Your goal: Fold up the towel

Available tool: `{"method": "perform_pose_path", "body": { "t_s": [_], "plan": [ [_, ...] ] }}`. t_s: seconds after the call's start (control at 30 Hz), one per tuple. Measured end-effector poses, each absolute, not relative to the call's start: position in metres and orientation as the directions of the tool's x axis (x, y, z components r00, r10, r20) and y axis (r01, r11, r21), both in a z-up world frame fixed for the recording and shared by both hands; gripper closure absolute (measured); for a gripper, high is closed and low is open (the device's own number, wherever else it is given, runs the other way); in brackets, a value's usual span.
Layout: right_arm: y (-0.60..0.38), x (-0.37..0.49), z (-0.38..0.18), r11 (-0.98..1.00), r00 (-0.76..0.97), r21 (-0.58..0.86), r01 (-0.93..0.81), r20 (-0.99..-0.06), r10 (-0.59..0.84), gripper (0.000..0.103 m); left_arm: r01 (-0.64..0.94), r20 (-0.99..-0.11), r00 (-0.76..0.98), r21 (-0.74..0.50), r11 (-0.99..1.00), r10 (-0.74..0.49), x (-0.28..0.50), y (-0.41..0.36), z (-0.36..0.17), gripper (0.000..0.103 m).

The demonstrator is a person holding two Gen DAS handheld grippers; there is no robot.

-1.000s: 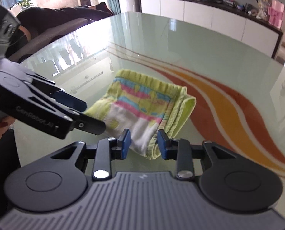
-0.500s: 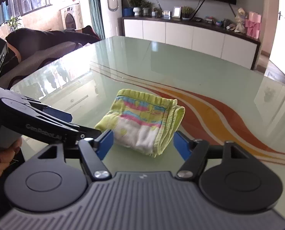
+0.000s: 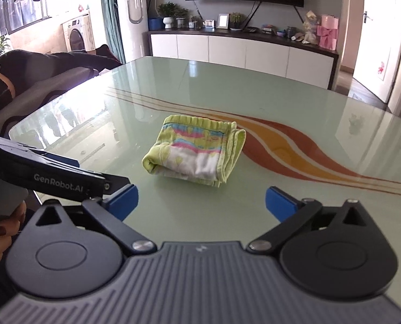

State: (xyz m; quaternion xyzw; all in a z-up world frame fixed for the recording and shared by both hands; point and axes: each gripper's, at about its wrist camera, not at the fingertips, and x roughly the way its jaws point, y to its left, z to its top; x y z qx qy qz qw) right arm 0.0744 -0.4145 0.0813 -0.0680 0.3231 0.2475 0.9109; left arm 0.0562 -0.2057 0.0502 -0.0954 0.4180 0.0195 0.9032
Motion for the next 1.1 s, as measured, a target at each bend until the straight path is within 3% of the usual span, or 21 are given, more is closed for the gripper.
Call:
{"method": "perform_pose_path", "body": {
  "t_s": [0.67,0.97,1.1],
  "plan": [
    [-0.414,0.041,0.084,0.909,0.729,0.012,-0.416,-0.593,0.341,0.0,-0.129,-0.745,0.667,-0.113,0.985,0.002,0.022,-0.208,0.062,0.001],
    [-0.413,0.039,0.084,0.916,0.741,0.009,-0.4,-0.586,0.329,0.0,-0.117,-0.728,0.677,-0.251,0.961,-0.107,0.022,-0.197,0.057,0.001],
    [-0.412,0.041,0.081,0.921,0.74,-0.004,-0.389,-0.597,0.31,0.0,-0.103,-0.728,0.683,-0.186,0.977,-0.067,0.026,-0.206,0.059,0.001]
  ]
}}
